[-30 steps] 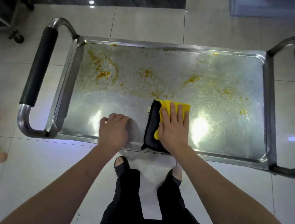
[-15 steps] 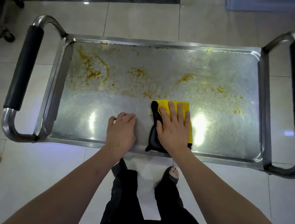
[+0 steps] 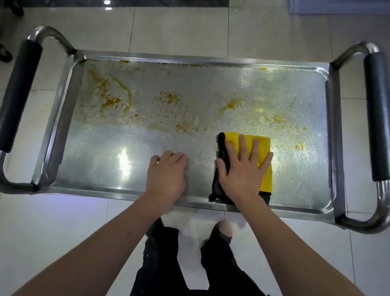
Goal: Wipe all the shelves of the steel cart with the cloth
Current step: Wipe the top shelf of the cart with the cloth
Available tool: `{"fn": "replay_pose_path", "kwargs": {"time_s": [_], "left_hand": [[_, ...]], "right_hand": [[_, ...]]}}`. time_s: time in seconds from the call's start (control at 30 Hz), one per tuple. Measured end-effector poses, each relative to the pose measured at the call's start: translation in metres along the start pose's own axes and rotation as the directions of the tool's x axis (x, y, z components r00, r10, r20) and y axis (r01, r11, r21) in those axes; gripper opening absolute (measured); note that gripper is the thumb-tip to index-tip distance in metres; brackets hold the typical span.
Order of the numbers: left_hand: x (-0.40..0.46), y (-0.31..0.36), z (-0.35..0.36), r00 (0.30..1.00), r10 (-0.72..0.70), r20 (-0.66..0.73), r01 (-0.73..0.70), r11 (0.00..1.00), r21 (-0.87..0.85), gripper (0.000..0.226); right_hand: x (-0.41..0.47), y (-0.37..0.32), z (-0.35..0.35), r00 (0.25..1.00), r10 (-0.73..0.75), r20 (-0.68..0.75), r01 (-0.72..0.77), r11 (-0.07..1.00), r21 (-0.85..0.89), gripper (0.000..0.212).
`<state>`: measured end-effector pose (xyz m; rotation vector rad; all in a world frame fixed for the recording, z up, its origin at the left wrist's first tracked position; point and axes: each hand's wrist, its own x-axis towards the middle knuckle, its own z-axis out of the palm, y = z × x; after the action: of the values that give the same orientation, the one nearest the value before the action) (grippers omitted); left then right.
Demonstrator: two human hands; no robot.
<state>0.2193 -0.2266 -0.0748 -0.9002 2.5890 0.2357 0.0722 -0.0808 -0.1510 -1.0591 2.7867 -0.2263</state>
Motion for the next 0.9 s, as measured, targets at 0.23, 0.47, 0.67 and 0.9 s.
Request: {"fn": "replay_pose_path", "kwargs": {"time_s": [0.23,0.47,0.67,0.9], "left_hand": [[0.009,0.036,0.006,0.995,0.086,0.058,-0.086,0.996,0.002,0.063],[0.006,0.05,0.004,0.996,0.048,0.075,-0.055,0.995,0.088,0.065],[0.006,0.057,0.004,0.997,0.039,0.059,-0.046,0.992,0.117,0.058],[0.011,0.069,-0.001,0.997,0.035,0.073,-0.041,0.996,0.079,0.053]], "right_hand": [[0.001,-0.002,0.005,0.997,-0.066,-0.046,0.067,0.998,0.021,0.051],[0.002,0.072,-0.007,0.997,0.014,-0.082,-0.012,0.999,0.032,0.05],[0.01,0.134,-0.022,0.989,0.128,-0.069,-0.126,0.991,0.033,0.05],[0.008,0.099,-0.015,0.987,0.152,-0.06,-0.148,0.987,0.065,0.051]]}}
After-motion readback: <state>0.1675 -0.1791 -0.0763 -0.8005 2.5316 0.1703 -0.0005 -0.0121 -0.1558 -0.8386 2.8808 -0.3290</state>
